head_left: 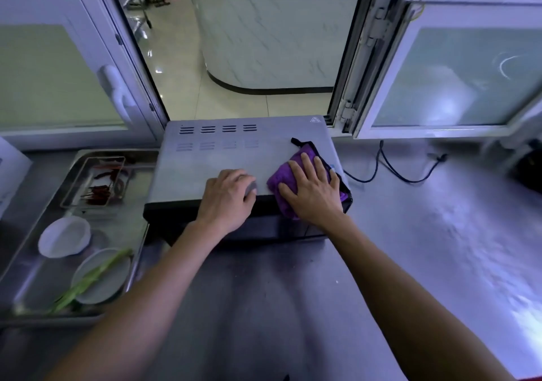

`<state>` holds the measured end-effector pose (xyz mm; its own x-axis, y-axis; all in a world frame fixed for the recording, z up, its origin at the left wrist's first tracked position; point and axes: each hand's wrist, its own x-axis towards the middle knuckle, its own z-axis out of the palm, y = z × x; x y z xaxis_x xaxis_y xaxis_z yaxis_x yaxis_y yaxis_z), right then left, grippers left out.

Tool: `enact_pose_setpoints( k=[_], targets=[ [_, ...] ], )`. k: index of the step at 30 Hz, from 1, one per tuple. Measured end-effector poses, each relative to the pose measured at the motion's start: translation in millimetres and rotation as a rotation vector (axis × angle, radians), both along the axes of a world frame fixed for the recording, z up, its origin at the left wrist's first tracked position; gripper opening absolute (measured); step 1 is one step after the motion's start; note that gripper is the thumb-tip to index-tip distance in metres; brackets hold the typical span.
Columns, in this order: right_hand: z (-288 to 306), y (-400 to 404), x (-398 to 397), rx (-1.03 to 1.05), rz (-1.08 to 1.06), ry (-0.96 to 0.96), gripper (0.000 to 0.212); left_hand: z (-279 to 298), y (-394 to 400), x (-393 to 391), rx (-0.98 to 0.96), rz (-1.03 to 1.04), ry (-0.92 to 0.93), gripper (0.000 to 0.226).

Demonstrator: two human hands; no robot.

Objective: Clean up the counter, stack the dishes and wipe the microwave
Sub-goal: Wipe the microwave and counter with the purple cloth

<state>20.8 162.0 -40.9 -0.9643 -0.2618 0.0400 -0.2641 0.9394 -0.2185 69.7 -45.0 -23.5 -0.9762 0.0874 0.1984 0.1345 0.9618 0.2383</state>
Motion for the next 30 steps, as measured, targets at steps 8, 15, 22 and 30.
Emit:
enact_pose_setpoints(
  k=[8, 15, 22, 30],
  targets=[
    [-3, 23, -23, -0.004, -0.024, -0.001, 0.071, -3, 24, -19, -0.025, 0.012, -0.029, 0.032],
    [1, 21, -59, 0.013, -0.023, -0.037, 0.071, -4, 25, -47, -0.022, 0.036, -0.019, 0.033],
    [7, 2, -100, 0.001, -0.043, -0.045, 0.07, 0, 25, -92, -0.005, 0.051, -0.045, 0.039],
    [4, -17, -156, -0.01, -0.039, -0.05, 0.07, -5, 13, -131, 0.011, 0.05, -0.052, 0.033]
  ],
)
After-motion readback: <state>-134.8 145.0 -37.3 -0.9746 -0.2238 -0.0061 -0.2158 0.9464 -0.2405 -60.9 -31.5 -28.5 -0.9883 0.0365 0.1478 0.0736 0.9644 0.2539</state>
